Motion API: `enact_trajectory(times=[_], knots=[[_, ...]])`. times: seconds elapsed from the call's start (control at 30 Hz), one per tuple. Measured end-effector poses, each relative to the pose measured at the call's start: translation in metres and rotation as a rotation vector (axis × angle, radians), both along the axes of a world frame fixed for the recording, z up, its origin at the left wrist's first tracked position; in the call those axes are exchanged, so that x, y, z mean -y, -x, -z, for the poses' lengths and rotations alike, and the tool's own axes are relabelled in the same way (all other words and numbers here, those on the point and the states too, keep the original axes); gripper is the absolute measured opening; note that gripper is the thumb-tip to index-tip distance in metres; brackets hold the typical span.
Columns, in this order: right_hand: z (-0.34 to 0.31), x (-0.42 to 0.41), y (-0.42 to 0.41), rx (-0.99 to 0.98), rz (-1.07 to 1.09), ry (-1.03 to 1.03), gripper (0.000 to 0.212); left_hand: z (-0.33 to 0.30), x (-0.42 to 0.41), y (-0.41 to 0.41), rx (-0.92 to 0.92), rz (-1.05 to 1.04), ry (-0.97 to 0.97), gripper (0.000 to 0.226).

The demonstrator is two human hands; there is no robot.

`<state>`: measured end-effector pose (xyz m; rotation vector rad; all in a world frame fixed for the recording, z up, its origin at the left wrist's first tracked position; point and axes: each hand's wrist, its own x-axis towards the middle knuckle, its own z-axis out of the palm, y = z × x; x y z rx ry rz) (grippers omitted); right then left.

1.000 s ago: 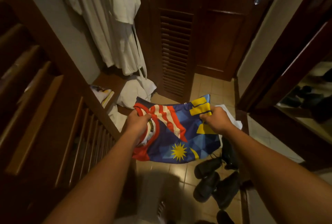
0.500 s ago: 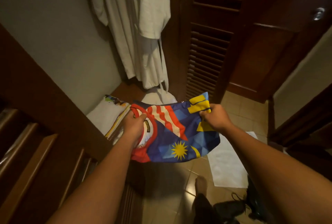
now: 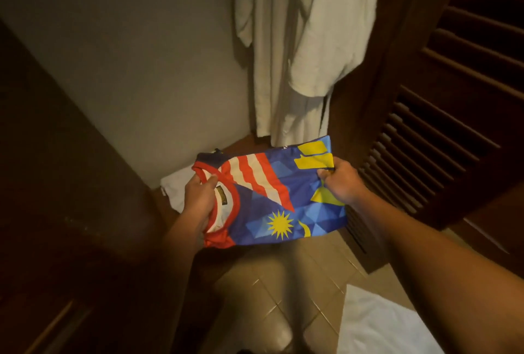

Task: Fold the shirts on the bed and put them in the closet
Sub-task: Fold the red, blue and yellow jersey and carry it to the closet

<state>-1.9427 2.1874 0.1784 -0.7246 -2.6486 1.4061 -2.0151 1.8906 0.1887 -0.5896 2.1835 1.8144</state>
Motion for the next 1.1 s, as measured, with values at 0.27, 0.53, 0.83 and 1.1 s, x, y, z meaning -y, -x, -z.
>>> enact_trajectory(times=[0.27,0.53,0.83,1.1], knots=[[0.000,0.018,0.113,-0.034,-0.197,0.092,0.017,0.007,0.013,0.066,-0.044,-0.197,0.039,0.039],[0.065,0.044,0.209,-0.068,-0.278,0.081,0.017,0.068,0.043,0.139,-0.024,-0.271,0.106,0.050],[0.190,0.074,0.316,-0.079,-0.385,0.076,0.006,0.164,0.057,0.181,-0.089,-0.332,-0.007,0.044],[0.327,0.083,0.392,-0.179,-0.427,0.094,0.009,0.303,0.071,0.227,-0.176,-0.449,-0.047,0.038]])
